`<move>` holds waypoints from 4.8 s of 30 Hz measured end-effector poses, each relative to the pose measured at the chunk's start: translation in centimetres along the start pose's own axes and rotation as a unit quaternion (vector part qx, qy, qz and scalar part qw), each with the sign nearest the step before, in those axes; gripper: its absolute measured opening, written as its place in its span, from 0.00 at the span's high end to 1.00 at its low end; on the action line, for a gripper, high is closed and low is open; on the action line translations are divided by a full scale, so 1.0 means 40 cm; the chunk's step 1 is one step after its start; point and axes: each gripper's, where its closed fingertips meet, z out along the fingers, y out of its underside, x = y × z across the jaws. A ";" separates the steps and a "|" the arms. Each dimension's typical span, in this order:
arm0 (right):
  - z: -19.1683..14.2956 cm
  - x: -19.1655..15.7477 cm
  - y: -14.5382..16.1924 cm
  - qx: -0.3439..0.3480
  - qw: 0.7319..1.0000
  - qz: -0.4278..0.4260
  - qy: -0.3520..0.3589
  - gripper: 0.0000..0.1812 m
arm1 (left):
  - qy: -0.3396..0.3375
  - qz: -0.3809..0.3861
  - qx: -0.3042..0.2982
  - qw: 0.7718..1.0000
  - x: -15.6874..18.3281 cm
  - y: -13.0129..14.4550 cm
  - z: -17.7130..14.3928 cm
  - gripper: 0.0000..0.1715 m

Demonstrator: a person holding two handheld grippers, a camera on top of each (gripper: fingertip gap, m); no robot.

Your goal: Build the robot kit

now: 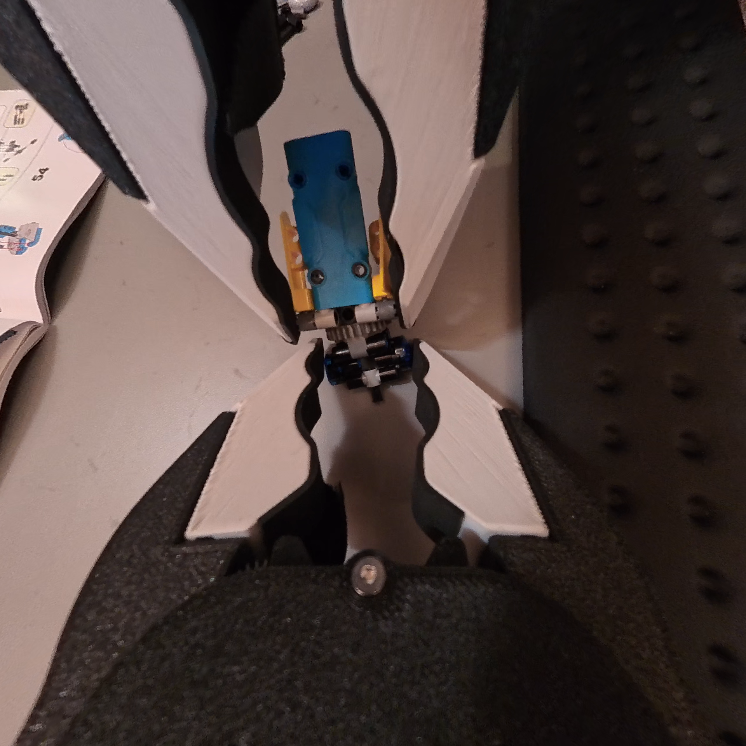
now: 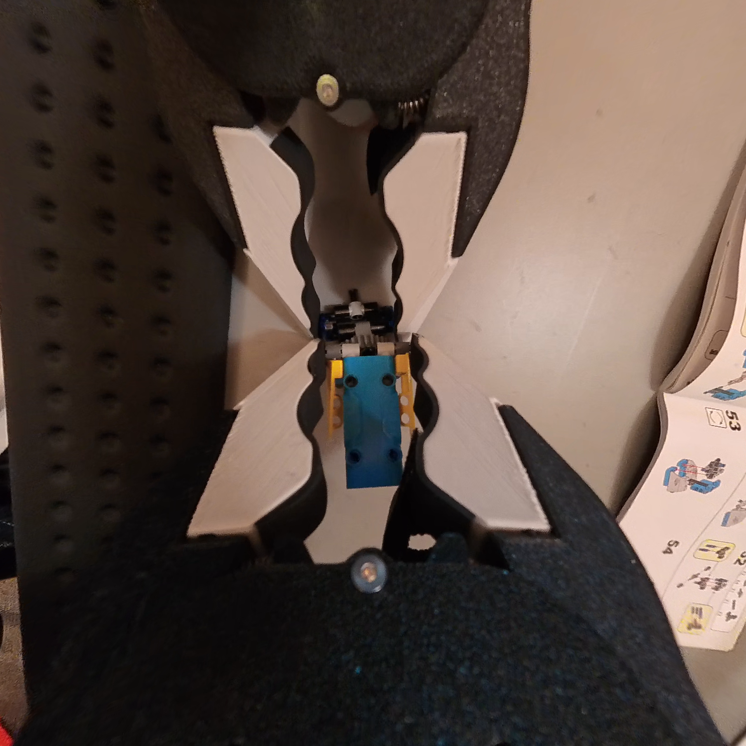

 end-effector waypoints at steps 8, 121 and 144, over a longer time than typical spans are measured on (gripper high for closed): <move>0.000 -0.005 0.015 -0.021 0.999 0.006 -0.032 0.77 | 0.007 -0.008 0.000 1.000 0.000 0.000 0.000 0.75; -0.431 -0.201 -0.198 0.660 0.524 0.192 -0.502 0.77 | 0.249 -0.163 0.481 0.824 0.114 -0.418 -0.435 0.96; -0.271 -0.034 -0.171 0.588 0.776 0.212 0.083 0.72 | 0.100 -0.311 0.357 0.875 -0.074 -0.278 -0.360 0.96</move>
